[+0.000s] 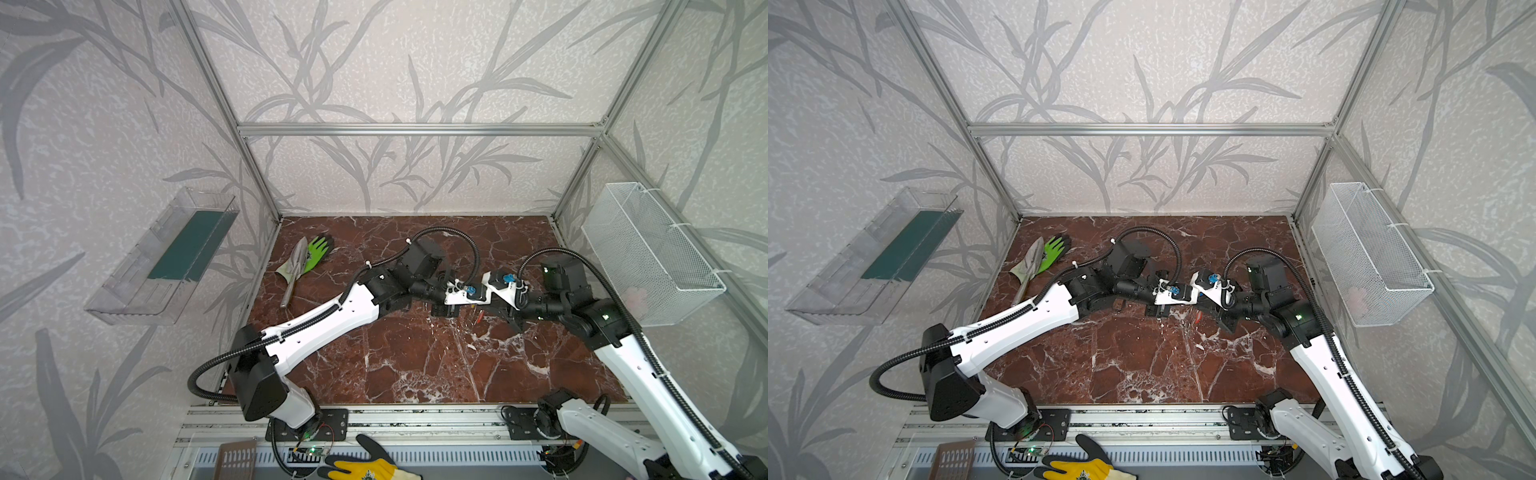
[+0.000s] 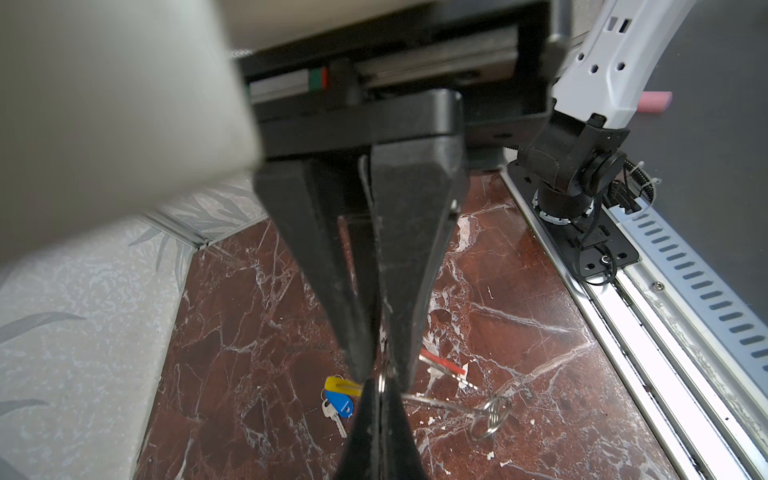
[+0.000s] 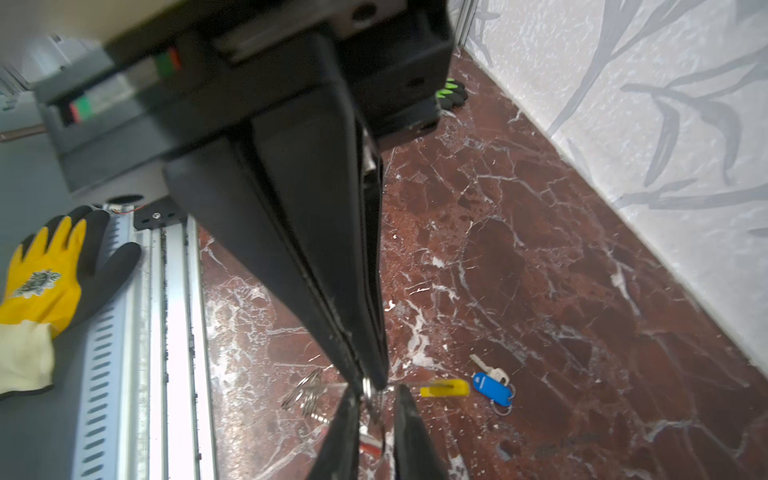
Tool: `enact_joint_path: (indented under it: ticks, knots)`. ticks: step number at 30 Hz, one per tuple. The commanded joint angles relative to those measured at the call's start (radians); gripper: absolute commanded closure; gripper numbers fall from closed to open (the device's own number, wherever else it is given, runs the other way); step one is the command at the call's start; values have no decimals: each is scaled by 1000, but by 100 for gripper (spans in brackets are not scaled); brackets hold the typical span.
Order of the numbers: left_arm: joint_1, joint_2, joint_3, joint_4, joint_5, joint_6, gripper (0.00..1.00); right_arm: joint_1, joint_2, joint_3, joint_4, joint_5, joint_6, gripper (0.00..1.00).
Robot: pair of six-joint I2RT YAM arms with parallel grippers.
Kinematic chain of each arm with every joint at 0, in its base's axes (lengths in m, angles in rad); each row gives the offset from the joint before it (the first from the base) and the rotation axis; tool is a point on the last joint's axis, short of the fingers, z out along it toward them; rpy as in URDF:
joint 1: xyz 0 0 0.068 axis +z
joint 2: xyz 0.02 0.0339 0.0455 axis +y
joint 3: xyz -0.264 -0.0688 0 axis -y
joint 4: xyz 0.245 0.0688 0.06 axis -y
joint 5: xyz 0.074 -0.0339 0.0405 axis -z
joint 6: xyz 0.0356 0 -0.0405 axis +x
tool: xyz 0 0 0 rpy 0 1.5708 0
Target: Put the keys on the keyring
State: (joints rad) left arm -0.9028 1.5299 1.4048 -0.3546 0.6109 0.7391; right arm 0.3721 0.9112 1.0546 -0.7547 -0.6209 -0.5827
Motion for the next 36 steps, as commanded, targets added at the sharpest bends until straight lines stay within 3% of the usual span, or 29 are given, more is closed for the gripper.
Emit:
enact_joint_path:
  ticks: [1,7,15,29,36]
  knots:
    - [23,-16,-39,114,38,-122,100,-2,-64,-31,90,6,-10,72]
    - [48,-70,-130,308,54,-261,100,-82,-162,-145,200,-13,59,65]
    - [58,-114,-202,495,9,-385,100,-91,-198,-207,327,-43,157,63]
    - [53,-155,-263,640,-36,-461,100,-91,-164,-240,500,-39,306,65]
    - [48,-157,-278,677,-52,-472,100,-91,-147,-243,538,-35,333,73]
